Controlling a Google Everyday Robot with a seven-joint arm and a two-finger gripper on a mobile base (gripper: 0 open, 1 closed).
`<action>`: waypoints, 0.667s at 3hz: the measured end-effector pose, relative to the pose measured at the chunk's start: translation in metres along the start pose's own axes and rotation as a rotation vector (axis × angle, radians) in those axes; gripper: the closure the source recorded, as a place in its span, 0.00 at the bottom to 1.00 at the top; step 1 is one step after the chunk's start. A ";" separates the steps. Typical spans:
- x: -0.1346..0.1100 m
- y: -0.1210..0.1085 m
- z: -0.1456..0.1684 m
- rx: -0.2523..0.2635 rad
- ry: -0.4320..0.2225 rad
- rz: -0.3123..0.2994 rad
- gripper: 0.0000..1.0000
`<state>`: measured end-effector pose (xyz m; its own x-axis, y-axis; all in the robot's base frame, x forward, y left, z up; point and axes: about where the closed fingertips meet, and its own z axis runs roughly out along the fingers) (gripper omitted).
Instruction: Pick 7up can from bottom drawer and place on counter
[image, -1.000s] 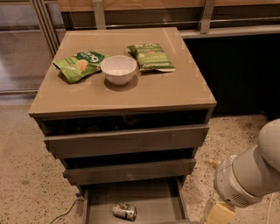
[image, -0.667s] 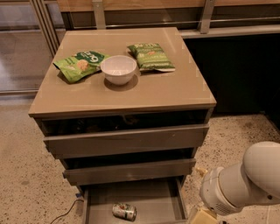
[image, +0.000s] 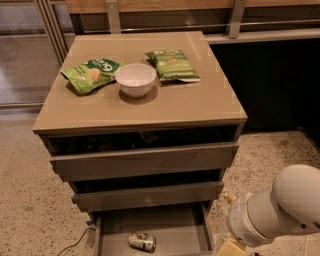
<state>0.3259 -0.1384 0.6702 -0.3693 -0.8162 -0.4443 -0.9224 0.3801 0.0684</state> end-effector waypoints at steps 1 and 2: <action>0.007 0.003 0.033 -0.021 -0.006 0.012 0.00; 0.014 0.004 0.077 -0.022 -0.037 0.019 0.00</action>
Offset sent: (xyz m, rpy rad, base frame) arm 0.0047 0.0401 -0.1286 0.0858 -0.0051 -0.0277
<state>0.3254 -0.1151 0.5957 -0.3828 -0.7921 -0.4755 -0.9176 0.3856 0.0964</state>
